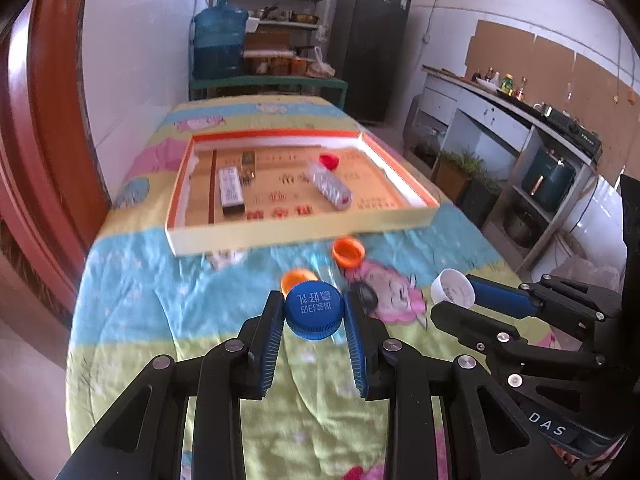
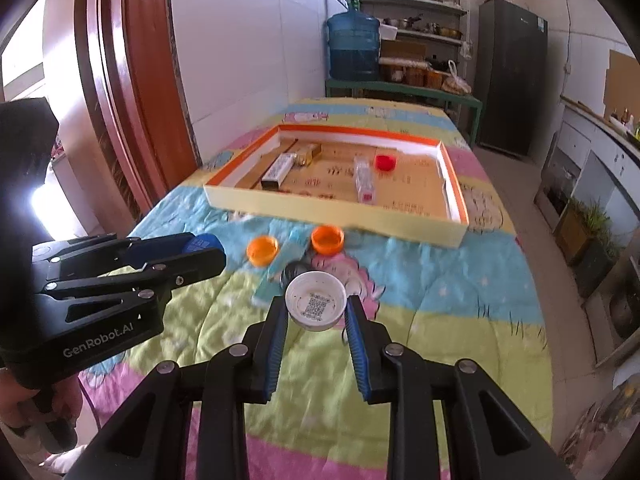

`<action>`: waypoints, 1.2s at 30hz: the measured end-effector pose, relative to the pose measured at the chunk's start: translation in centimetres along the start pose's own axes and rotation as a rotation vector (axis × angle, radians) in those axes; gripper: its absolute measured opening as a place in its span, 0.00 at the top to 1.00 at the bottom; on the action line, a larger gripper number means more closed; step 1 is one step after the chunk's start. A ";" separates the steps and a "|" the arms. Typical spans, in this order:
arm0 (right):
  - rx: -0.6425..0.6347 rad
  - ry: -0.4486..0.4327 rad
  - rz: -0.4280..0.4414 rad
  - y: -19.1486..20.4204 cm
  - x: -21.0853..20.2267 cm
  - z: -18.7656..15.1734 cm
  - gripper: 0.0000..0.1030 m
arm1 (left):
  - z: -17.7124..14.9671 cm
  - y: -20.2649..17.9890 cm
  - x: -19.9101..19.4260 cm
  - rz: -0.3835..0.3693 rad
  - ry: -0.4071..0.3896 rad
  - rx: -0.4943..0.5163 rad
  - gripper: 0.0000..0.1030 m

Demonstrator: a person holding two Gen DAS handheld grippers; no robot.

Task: Organize rigid objects
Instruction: 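Carry the blue cap and white cap over the box with both tools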

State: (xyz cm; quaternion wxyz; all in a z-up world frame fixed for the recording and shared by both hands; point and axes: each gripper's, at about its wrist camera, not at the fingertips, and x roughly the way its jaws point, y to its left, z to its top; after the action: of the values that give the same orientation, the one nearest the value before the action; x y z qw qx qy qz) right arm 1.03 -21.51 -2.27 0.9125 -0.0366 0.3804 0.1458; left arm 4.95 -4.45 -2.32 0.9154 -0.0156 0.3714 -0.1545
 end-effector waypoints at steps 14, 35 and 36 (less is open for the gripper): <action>-0.007 -0.049 -0.056 -2.1 0.9 3.9 0.71 | 5.4 0.5 0.7 0.035 -0.076 0.000 0.70; 0.040 -0.066 -0.108 -7.0 4.3 8.6 0.71 | 10.9 0.1 6.4 0.009 -0.059 -0.021 0.70; 0.041 -0.066 -0.109 -7.1 4.5 8.8 0.71 | 11.0 0.1 6.7 0.011 -0.056 -0.021 0.70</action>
State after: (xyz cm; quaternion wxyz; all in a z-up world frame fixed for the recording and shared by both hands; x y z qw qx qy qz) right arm 12.12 -25.68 0.48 0.9317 -0.0336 0.3506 0.0892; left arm 17.09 -7.30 1.11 0.9260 -0.0276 0.3474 -0.1449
